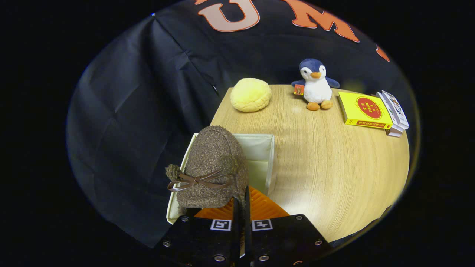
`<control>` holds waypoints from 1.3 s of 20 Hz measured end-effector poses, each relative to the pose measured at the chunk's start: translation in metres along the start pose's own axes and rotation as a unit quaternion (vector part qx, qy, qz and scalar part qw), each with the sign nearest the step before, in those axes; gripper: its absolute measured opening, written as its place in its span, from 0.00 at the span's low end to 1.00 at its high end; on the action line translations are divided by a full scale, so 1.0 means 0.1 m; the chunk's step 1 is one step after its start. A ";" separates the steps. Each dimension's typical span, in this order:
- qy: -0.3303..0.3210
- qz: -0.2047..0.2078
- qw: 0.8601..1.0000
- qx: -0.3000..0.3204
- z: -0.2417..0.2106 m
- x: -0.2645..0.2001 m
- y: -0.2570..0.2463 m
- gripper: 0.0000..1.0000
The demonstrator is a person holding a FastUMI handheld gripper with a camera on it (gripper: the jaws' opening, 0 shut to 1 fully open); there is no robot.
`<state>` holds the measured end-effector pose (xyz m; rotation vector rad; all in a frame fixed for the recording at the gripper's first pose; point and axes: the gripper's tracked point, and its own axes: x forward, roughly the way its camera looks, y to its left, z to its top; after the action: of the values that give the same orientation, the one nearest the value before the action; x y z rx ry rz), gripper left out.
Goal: Open the storage box then place both shoes into the box .Put the left shoe in first, then the right shoe, with the right side of both shoes facing outward in a uniform manner.
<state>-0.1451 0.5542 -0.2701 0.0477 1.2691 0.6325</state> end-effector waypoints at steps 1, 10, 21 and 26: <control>0.004 -0.005 1.000 0.000 -0.03 0.04 0.01 0.06; -0.002 0.028 0.999 0.026 -0.06 -0.10 0.04 0.15; -0.144 0.040 0.989 -0.006 0.42 -1.19 -0.90 0.37; -0.226 0.002 0.974 -0.031 0.58 -1.76 -1.64 0.59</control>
<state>-0.0517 0.3533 -0.1590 0.1339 0.8082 0.6217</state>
